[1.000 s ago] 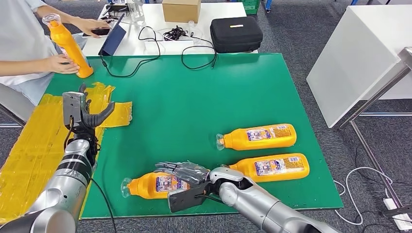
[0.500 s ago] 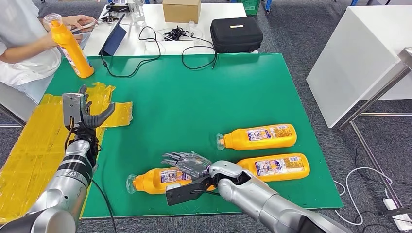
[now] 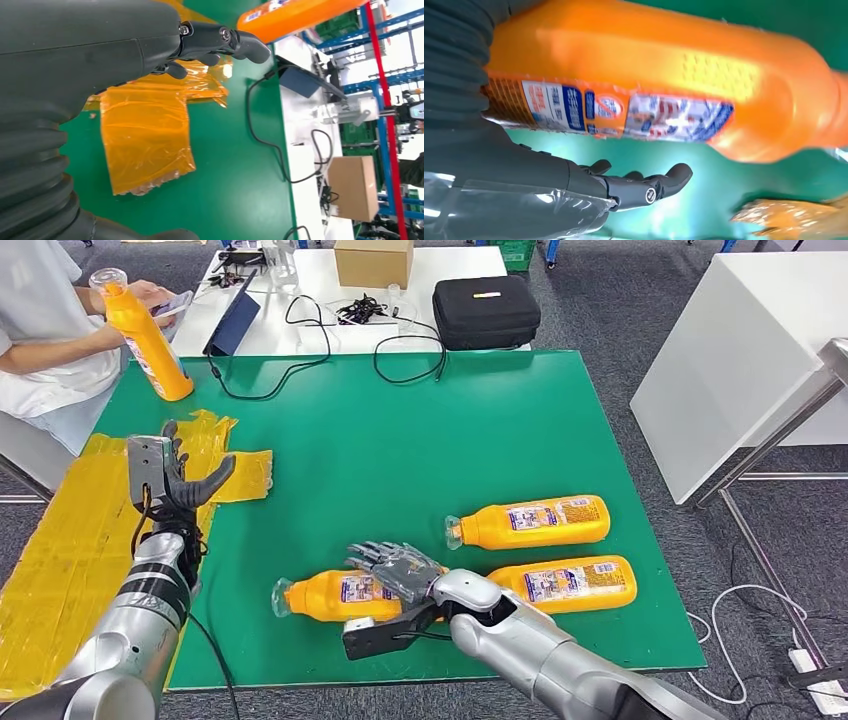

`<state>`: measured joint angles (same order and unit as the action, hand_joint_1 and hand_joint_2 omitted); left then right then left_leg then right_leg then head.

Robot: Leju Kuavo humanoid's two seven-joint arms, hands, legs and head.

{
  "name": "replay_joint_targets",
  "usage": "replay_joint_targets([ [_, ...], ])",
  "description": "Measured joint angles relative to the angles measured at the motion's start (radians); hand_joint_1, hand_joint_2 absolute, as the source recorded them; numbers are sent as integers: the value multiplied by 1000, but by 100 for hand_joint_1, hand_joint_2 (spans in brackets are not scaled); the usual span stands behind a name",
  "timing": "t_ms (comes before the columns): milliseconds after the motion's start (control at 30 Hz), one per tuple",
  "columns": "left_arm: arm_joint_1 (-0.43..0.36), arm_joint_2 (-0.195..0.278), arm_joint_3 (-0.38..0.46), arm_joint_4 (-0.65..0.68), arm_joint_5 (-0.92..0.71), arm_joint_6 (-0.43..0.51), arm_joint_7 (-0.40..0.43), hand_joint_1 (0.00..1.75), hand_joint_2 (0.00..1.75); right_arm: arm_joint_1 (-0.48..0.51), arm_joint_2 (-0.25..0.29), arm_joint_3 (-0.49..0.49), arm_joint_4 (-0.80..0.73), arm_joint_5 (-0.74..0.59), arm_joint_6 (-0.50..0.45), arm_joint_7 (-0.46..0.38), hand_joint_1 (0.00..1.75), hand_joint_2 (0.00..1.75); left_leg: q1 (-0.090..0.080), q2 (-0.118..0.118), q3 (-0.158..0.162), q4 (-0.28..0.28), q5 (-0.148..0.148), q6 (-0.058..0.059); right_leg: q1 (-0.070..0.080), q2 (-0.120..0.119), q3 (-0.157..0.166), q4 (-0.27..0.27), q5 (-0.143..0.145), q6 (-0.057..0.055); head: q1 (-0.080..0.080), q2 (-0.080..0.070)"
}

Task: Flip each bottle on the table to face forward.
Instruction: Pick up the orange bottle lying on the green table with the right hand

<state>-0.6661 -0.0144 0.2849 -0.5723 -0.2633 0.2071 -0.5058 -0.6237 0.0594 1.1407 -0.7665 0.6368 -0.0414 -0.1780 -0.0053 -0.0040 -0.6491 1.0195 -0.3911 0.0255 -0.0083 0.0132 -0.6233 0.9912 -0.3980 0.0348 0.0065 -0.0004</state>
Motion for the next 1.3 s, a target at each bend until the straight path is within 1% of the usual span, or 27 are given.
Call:
replay_joint_targets([
  [233,25,4,3,-3,1,-8,3,0,175,18,-1,-40,-1,130,-45,58,0,175,0,0,0,0,0,0,0,0,0,0,0,0,0,0],
  [367,37,4,5,-4,1,-9,5,0,175,36,0,-77,-7,189,-92,70,0,175,0,0,0,0,0,0,0,0,0,0,0,0,0,0],
  [800,93,3,23,-28,-8,-19,11,0,175,110,-1,-214,-115,376,-175,171,0,175,0,0,0,0,0,0,0,0,0,0,0,0,0,0],
  [1033,120,2,33,-40,-9,-19,11,0,175,132,0,-257,-134,434,-187,206,0,175,0,0,0,0,0,0,0,0,0,0,0,0,0,0],
  [1300,134,-4,39,-47,-9,-22,13,0,175,140,2,-284,-132,462,-182,229,0,175,0,0,0,0,0,0,0,0,0,0,0,0,0,0],
])
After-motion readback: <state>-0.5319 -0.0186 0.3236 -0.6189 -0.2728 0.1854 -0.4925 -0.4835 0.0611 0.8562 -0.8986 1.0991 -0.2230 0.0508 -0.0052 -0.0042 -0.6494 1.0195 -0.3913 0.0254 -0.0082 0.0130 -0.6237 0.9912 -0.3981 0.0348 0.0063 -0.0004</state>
